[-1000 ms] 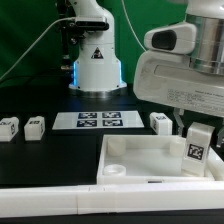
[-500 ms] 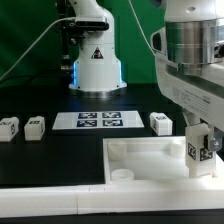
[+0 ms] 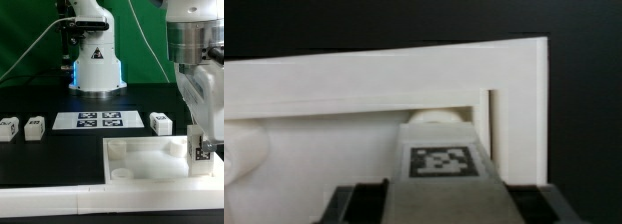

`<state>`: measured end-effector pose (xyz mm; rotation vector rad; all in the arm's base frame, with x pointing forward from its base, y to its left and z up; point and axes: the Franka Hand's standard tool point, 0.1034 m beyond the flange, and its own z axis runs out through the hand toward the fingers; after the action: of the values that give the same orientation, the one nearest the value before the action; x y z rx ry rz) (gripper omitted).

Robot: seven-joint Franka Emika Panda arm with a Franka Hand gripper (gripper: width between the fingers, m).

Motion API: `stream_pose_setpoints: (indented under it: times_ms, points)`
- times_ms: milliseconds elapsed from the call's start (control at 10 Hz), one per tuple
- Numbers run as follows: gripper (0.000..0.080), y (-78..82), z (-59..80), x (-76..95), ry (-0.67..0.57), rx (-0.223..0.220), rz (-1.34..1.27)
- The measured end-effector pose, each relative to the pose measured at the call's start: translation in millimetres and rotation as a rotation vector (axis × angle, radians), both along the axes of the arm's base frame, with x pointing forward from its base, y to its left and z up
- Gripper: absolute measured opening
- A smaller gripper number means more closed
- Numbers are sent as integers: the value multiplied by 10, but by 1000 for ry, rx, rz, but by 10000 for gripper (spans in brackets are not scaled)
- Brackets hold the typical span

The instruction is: Assemble one leg

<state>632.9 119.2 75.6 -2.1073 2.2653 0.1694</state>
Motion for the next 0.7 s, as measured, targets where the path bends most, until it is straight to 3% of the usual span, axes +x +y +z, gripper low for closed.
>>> stream_pose_setpoints:
  times_ms: [100,200,300,400,500,700]
  points:
    - [390,3,-3,-2,0,0,2]
    - [390,9,-5,-5,-6,2,64]
    - [563,39,-22,-38,-12,7,171]
    - [563,68,-36,-67,-22,12,318]
    - [634,86,-38,-71,-37,19,460]
    - [646,66,-43,-70,-57,28,648]
